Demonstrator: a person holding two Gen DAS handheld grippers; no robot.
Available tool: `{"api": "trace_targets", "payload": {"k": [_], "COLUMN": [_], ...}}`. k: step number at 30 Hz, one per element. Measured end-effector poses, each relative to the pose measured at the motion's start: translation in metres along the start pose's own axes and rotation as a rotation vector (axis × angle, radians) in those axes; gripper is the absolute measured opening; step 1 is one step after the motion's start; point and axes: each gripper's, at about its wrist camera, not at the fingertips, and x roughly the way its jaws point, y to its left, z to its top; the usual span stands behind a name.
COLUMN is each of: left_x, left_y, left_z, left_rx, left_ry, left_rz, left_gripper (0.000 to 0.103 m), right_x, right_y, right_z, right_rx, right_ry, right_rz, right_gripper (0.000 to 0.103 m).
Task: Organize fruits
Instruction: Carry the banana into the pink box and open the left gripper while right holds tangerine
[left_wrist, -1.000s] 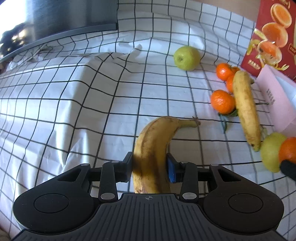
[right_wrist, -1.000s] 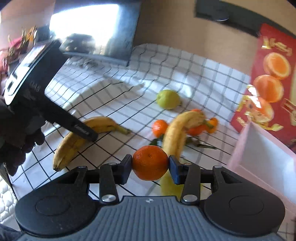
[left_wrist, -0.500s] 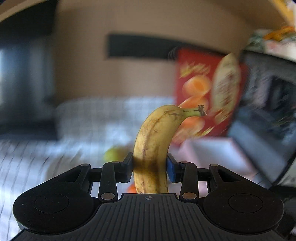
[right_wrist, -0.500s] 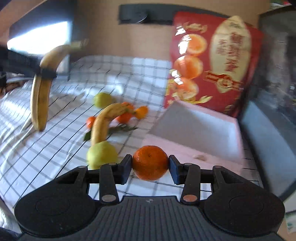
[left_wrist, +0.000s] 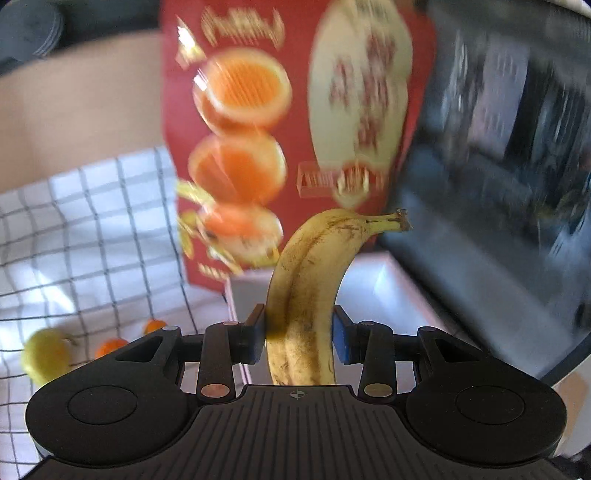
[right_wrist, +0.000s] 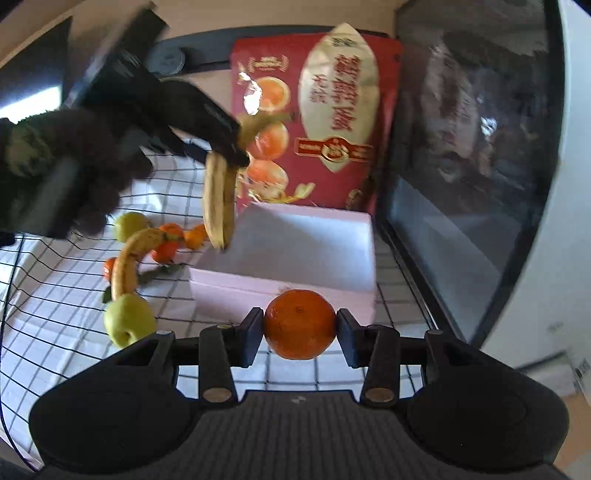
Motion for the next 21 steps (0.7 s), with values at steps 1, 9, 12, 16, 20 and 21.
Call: {"api": "trace_targets", "payload": {"k": [1, 9, 12, 16, 20, 21], "left_x": [0.009, 0.028, 0.045, 0.076, 0.085, 0.084], "left_y": [-0.003, -0.024, -0.030, -0.038, -0.035, -0.032], "left_z": [-0.002, -0.020, -0.019, -0.017, -0.021, -0.021], "left_rx": [0.016, 0.123, 0.159, 0.184, 0.219, 0.214], "left_ry": [0.022, 0.182, 0.208, 0.284, 0.316, 0.326], "left_rz": [0.008, 0.099, 0.136, 0.180, 0.247, 0.247], "left_gripper": [0.041, 0.041, 0.041, 0.041, 0.042, 0.042], "right_x": [0.000, 0.018, 0.026, 0.030, 0.028, 0.027], "right_y": [-0.002, -0.015, -0.013, -0.008, -0.007, -0.008], "right_z": [-0.002, -0.008, -0.006, -0.004, -0.007, -0.008], "right_rx": [0.006, 0.053, 0.055, 0.045, 0.045, 0.050], "right_ry": [0.006, 0.066, 0.076, 0.080, 0.083, 0.084], "right_rz": [-0.007, -0.019, -0.004, 0.013, 0.013, 0.014], "right_gripper": [0.043, 0.043, 0.043, 0.043, 0.043, 0.043]}}
